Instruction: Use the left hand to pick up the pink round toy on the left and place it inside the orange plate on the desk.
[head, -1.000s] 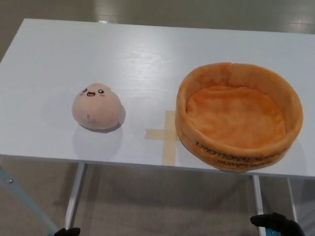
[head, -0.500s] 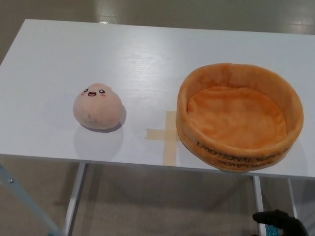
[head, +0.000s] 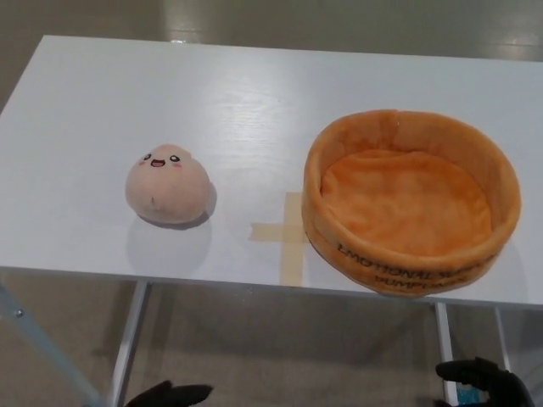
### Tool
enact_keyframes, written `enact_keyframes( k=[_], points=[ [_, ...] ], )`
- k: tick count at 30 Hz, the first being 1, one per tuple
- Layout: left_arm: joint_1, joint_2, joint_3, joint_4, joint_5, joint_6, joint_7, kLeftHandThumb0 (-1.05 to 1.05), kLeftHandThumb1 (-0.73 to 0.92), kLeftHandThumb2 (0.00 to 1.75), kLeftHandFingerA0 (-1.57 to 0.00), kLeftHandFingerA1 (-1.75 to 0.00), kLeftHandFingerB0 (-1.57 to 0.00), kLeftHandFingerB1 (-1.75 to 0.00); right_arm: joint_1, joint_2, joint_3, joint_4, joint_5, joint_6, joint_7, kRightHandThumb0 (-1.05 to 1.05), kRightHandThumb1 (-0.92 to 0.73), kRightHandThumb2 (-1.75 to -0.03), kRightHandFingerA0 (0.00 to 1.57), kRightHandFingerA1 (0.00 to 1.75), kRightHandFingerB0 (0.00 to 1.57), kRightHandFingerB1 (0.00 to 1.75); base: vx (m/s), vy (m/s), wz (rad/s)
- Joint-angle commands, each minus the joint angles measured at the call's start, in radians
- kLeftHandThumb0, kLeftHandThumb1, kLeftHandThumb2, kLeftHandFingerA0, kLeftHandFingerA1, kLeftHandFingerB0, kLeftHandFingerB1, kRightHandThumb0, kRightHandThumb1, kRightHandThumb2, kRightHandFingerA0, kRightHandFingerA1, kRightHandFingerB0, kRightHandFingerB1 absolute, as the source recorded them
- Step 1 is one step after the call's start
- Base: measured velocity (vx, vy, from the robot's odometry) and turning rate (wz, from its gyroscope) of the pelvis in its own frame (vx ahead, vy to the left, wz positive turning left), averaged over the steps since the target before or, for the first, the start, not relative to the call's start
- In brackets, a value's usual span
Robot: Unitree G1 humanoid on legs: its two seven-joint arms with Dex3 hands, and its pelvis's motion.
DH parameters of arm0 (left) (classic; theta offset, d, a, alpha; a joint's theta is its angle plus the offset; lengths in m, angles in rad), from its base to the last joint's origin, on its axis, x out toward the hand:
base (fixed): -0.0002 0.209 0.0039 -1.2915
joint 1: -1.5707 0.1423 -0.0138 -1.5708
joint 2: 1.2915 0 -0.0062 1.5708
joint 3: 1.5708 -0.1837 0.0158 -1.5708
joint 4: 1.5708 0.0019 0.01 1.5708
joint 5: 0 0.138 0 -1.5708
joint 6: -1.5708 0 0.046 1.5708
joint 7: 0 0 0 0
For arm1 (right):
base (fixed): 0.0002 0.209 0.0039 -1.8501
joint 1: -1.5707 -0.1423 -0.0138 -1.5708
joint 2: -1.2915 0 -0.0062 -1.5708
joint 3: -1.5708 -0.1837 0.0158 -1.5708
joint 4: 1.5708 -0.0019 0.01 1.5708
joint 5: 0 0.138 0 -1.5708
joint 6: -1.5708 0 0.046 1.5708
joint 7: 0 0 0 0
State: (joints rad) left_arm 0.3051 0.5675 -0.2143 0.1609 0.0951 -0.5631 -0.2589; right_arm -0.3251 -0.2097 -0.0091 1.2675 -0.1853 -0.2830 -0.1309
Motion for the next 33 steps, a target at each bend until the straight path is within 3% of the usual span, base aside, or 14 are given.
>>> enact_keyframes(
  k=[1, 5, 6, 10, 11, 18, 20, 21, 24, 25, 26, 27, 28, 33],
  points=[
    [0.063, 0.104, -0.020, -0.335, -0.257, -0.046, -0.207, -0.25, 0.35, 0.90, -0.09, -0.51, -0.09, -0.50, -0.005, -0.006, -0.003, 0.012, 0.006, 0.008, 0.016, -0.20, -0.57, -0.56, 0.50, 0.85, 0.44, 0.73, 0.00, 0.000, 0.00],
    [0.044, 0.125, 0.028, -0.439, -0.302, -0.056, -0.197, -0.28, 0.38, 0.91, -0.02, -0.52, 0.00, -0.46, -0.010, -0.006, 0.005, 0.013, -0.003, 0.008, 0.009, -0.21, -0.56, -0.57, 0.51, 0.85, 0.46, 0.74, 0.00, 0.000, 0.00],
    [0.041, 0.124, 0.034, -0.448, -0.306, -0.057, -0.195, -0.42, 0.50, 0.55, -0.05, -0.28, -0.19, -0.28, -0.010, -0.005, 0.003, 0.013, 0.000, 0.008, 0.010, -0.19, -0.56, -0.58, 0.50, 0.85, 0.45, 0.74, 0.00, 0.000, 0.00],
    [-0.035, 0.107, 0.085, -0.468, -0.309, -0.038, -0.180, -0.46, 0.50, 0.56, 0.00, -0.22, -0.12, -0.26, -0.009, -0.006, 0.002, 0.010, 0.003, 0.001, 0.020, -0.18, -0.55, -0.59, 0.49, 0.84, 0.45, 0.74, 0.00, 0.000, 0.00],
    [-0.069, 0.096, 0.102, -0.459, -0.292, -0.032, -0.165, -0.45, 0.31, 0.69, 0.00, -0.19, -0.02, -0.30, -0.009, -0.006, 0.001, 0.010, 0.004, 0.002, 0.023, -0.20, -0.55, -0.59, 0.50, 0.85, 0.45, 0.74, 0.00, 0.000, 0.00],
    [-0.300, 0.059, 0.170, -0.364, -0.206, 0.054, -0.145, -0.50, 0.29, 0.61, 0.00, -0.01, -0.10, -0.13, -0.004, -0.008, 0.002, 0.012, 0.003, -0.006, 0.027, -0.21, -0.54, -0.61, 0.50, 0.85, 0.46, 0.76, 0.00, 0.000, 0.00],
    [-0.349, 0.054, 0.174, -0.334, -0.183, 0.068, -0.143, -0.50, 0.29, 0.62, 0.00, -0.02, -0.09, -0.12, -0.004, -0.008, 0.001, 0.011, 0.005, -0.005, 0.032, -0.20, -0.54, -0.61, 0.49, 0.85, 0.46, 0.75, 0.00, 0.000, 0.00],
    [-0.387, 0.049, 0.174, -0.303, -0.167, 0.078, -0.141, -0.38, 0.26, 0.63, 0.00, -0.12, -0.03, -0.20, -0.004, -0.008, 0.000, 0.012, 0.006, -0.005, 0.034, -0.19, -0.53, -0.61, 0.50, 0.86, 0.46, 0.75, 0.00, 0.000, 0.00],
    [-0.486, 0.042, 0.166, -0.210, -0.120, 0.091, -0.139, -0.30, 0.24, 0.62, 0.00, -0.12, 0.00, -0.22, -0.005, -0.008, 0.001, 0.012, 0.005, -0.006, 0.036, -0.19, -0.53, -0.61, 0.50, 0.85, 0.46, 0.75, 0.00, 0.000, 0.00],
    [-0.508, 0.041, 0.164, -0.190, -0.103, 0.094, -0.137, -0.30, 0.24, 0.62, 0.00, -0.12, 0.00, -0.22, -0.005, -0.008, 0.002, 0.012, 0.004, -0.006, 0.036, -0.19, -0.53, -0.61, 0.50, 0.85, 0.46, 0.75, 0.00, 0.000, 0.00],
    [-0.547, 0.042, 0.157, -0.154, -0.066, 0.097, -0.130, -0.24, 0.44, 0.53, 0.00, 0.00, -0.01, -0.25, -0.008, -0.009, 0.005, 0.013, 0.000, -0.002, 0.035, -0.20, -0.55, -0.59, 0.49, 0.84, 0.47, 0.75, 0.00, 0.000, 0.00],
    [-0.564, 0.042, 0.154, -0.138, -0.049, 0.097, -0.127, -0.24, 0.44, 0.53, 0.00, 0.00, -0.01, -0.25, -0.009, -0.010, 0.007, 0.014, -0.002, 0.002, 0.034, -0.20, -0.55, -0.59, 0.49, 0.84, 0.47, 0.75, 0.00, 0.000, 0.00],
    [-0.613, 0.045, 0.139, -0.089, 0.023, 0.097, -0.103, -0.26, 0.23, 0.60, 0.00, -0.10, 0.00, -0.20, -0.010, -0.010, 0.007, 0.015, -0.002, 0.004, 0.036, -0.19, -0.54, -0.59, 0.49, 0.84, 0.46, 0.75, 0.00, 0.000, 0.00],
    [-0.711, 0.040, 0.097, 0.031, 0.169, 0.075, -0.033, -0.26, 0.21, 0.57, 0.00, -0.03, 0.00, -0.13, -0.002, -0.013, 0.017, 0.016, -0.010, 0.007, 0.040, -0.20, -0.56, -0.59, 0.49, 0.83, 0.46, 0.73, 0.00, 0.000, 0.00]
  ],
)
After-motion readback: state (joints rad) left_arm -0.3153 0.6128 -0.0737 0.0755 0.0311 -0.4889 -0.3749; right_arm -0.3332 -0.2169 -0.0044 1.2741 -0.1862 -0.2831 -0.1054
